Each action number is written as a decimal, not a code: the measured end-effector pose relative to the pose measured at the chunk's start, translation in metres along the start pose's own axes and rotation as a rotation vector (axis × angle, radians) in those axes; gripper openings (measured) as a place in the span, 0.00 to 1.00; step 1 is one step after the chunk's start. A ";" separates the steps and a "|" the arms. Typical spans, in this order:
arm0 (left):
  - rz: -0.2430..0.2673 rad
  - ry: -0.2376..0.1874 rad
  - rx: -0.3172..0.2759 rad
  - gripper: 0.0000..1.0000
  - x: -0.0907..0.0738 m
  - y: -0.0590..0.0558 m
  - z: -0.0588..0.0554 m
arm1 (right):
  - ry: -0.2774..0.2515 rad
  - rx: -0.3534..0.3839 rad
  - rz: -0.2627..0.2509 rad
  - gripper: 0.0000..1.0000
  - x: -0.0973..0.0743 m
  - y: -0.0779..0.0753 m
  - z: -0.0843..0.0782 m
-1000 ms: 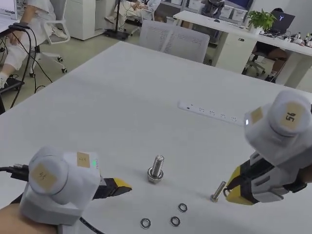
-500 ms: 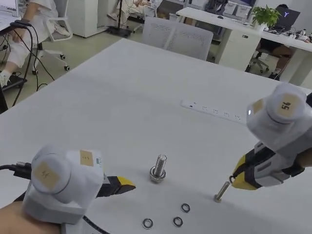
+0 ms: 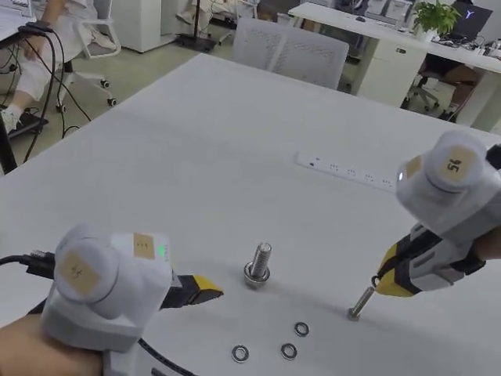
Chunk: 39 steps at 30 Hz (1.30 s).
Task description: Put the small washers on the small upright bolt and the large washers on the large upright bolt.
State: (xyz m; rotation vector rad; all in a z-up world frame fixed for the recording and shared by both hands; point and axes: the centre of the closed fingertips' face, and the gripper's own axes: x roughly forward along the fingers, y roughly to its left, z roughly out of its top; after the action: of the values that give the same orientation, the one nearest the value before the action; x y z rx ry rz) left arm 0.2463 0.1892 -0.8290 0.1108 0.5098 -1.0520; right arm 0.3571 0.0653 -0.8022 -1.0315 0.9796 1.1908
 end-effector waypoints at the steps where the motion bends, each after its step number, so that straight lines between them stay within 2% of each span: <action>1: 0.000 0.000 0.000 0.87 0.000 0.000 0.000 | 0.002 0.000 0.002 0.13 0.001 0.000 0.000; 39: -0.005 -0.031 0.017 0.87 -0.002 -0.002 0.011 | 0.033 -0.003 0.029 0.13 0.015 0.001 -0.004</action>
State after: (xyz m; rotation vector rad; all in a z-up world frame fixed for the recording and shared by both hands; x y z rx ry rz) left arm 0.2476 0.1865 -0.8177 0.1086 0.4736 -1.0616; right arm 0.3581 0.0650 -0.8182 -1.0455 1.0219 1.2030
